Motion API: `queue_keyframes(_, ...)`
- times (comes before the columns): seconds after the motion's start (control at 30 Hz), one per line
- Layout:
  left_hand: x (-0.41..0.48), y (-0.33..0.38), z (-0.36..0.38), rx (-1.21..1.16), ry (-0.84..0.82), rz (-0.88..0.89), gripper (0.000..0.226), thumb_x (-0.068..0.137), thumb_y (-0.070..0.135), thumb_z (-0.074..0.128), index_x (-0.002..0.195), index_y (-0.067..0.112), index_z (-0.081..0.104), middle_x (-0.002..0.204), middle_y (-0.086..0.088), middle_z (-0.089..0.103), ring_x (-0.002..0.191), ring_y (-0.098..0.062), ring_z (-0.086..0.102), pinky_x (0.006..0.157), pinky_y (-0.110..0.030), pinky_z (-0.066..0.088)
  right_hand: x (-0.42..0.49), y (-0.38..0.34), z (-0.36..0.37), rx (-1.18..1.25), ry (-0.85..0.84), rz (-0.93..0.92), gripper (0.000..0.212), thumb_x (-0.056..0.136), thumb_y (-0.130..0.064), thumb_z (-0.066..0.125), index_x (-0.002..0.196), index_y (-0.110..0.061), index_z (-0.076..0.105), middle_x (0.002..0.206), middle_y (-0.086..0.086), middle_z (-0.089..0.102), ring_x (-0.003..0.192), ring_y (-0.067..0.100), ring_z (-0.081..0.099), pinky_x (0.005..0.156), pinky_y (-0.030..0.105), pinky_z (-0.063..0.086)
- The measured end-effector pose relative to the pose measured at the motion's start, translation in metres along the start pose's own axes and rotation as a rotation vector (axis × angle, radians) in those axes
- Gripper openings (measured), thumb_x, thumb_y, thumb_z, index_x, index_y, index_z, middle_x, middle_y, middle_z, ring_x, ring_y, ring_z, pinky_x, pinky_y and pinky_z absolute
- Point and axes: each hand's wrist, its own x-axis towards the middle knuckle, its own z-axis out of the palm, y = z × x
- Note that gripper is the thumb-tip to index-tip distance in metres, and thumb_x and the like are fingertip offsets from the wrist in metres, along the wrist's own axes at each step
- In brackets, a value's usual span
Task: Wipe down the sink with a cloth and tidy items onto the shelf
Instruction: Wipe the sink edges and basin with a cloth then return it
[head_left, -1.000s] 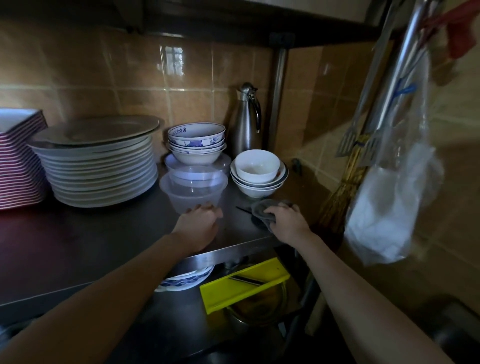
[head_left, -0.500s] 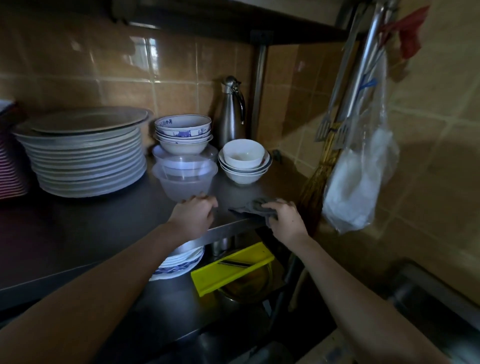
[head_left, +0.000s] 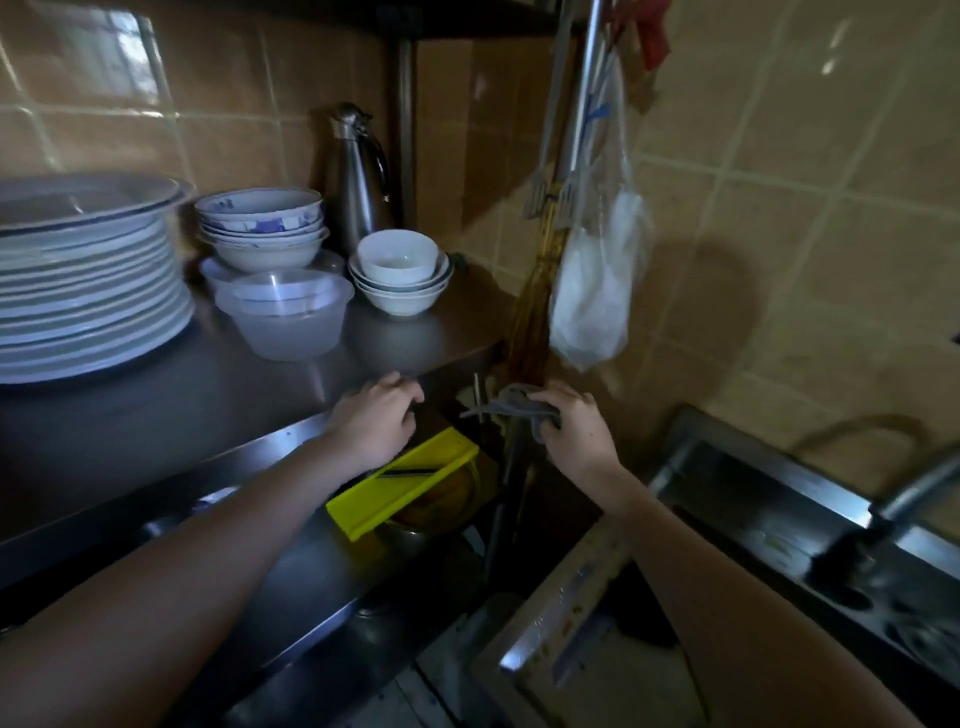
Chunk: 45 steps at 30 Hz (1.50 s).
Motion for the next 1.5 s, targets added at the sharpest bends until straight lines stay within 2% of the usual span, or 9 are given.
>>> queue_keyframes(0.1, -0.004, 0.011, 0.013, -0.015, -0.021, 0.049, 0.028, 0.089, 0.021, 0.05, 0.116, 0.023, 0.056, 0.122, -0.005, 0.052, 0.114, -0.03, 0.052, 0.09, -0.04, 0.045, -0.024, 0.017, -0.003, -0.01, -0.004, 0.067, 0.036, 0.09, -0.007, 0.05, 0.123, -0.019, 0.06, 0.117, 0.0, 0.056, 0.112, 0.022, 0.045, 0.083, 0.032, 0.044)
queue_keyframes(0.27, -0.018, 0.028, 0.042, -0.08, -0.087, 0.116, 0.027, 0.09, 0.02, 0.048, 0.117, 0.023, 0.054, 0.12, -0.004, 0.05, 0.111, -0.029, 0.052, 0.083, -0.041, 0.048, -0.067, 0.044, 0.001, -0.034, 0.097, 0.203, 0.039, 0.089, -0.006, 0.052, 0.123, -0.023, 0.059, 0.12, -0.003, 0.059, 0.114, 0.02, 0.046, 0.09, 0.033, 0.044)
queue_keyframes(0.43, -0.029, 0.044, 0.073, -0.098, -0.171, 0.178, 0.028, 0.093, 0.021, 0.045, 0.12, 0.021, 0.052, 0.121, -0.003, 0.049, 0.111, -0.028, 0.052, 0.084, -0.04, 0.044, -0.104, 0.071, 0.009, -0.033, 0.139, 0.306, 0.041, 0.089, -0.007, 0.054, 0.126, -0.024, 0.058, 0.12, -0.001, 0.059, 0.115, 0.021, 0.049, 0.087, 0.028, 0.042)
queue_keyframes(0.6, -0.038, 0.058, 0.1, -0.104, -0.206, 0.206, 0.028, 0.092, 0.021, 0.047, 0.12, 0.021, 0.052, 0.119, -0.002, 0.05, 0.099, -0.027, 0.057, 0.069, -0.034, 0.04, -0.132, 0.091, 0.019, -0.025, 0.125, 0.367, 0.041, 0.09, -0.008, 0.054, 0.126, -0.026, 0.058, 0.124, -0.001, 0.059, 0.119, 0.02, 0.046, 0.095, 0.035, 0.044)
queue_keyframes(0.77, -0.044, 0.066, 0.127, -0.128, -0.255, 0.212, 0.027, 0.094, 0.022, 0.047, 0.12, 0.021, 0.051, 0.121, -0.001, 0.051, 0.088, -0.02, 0.057, 0.059, -0.026, 0.035, -0.151, 0.113, 0.032, 0.014, 0.089, 0.431, 0.041, 0.091, -0.009, 0.052, 0.126, -0.029, 0.056, 0.119, -0.002, 0.056, 0.112, 0.018, 0.047, 0.09, 0.034, 0.046)
queue_keyframes(0.97, -0.039, 0.074, 0.153, -0.128, -0.306, 0.194, 0.029, 0.094, 0.02, 0.045, 0.122, 0.02, 0.051, 0.13, -0.006, 0.051, 0.121, -0.028, 0.049, 0.08, -0.039, 0.045, -0.151, 0.141, 0.044, 0.024, 0.041, 0.468, 0.042, 0.09, -0.01, 0.053, 0.126, -0.031, 0.054, 0.109, -0.007, 0.051, 0.103, 0.017, 0.052, 0.084, 0.034, 0.054)
queue_keyframes(1.13, -0.031, 0.078, 0.174, -0.163, -0.3, 0.171, 0.026, 0.092, 0.019, 0.048, 0.117, 0.019, 0.054, 0.119, -0.004, 0.054, 0.103, -0.026, 0.056, 0.074, -0.035, 0.043, -0.141, 0.154, 0.066, -0.015, -0.01, 0.414, 0.044, 0.089, -0.008, 0.054, 0.126, -0.032, 0.056, 0.117, -0.003, 0.057, 0.102, 0.018, 0.05, 0.073, 0.027, 0.051)
queue_keyframes(1.27, -0.026, 0.08, 0.191, -0.172, -0.316, 0.146, 0.025, 0.091, 0.019, 0.049, 0.115, 0.018, 0.055, 0.115, -0.003, 0.054, 0.1, -0.025, 0.056, 0.073, -0.033, 0.04, -0.133, 0.164, 0.082, -0.034, -0.057, 0.386, 0.046, 0.089, -0.007, 0.052, 0.127, -0.033, 0.055, 0.125, -0.006, 0.057, 0.107, 0.017, 0.047, 0.072, 0.021, 0.042)
queue_keyframes(1.5, -0.01, 0.085, 0.21, -0.199, -0.352, 0.107, 0.028, 0.091, 0.017, 0.049, 0.119, 0.016, 0.055, 0.121, -0.004, 0.054, 0.106, -0.025, 0.056, 0.081, -0.037, 0.046, -0.117, 0.187, 0.09, -0.037, -0.044, 0.407, 0.046, 0.09, -0.007, 0.049, 0.131, -0.026, 0.054, 0.13, -0.002, 0.054, 0.115, 0.022, 0.045, 0.08, 0.03, 0.047)
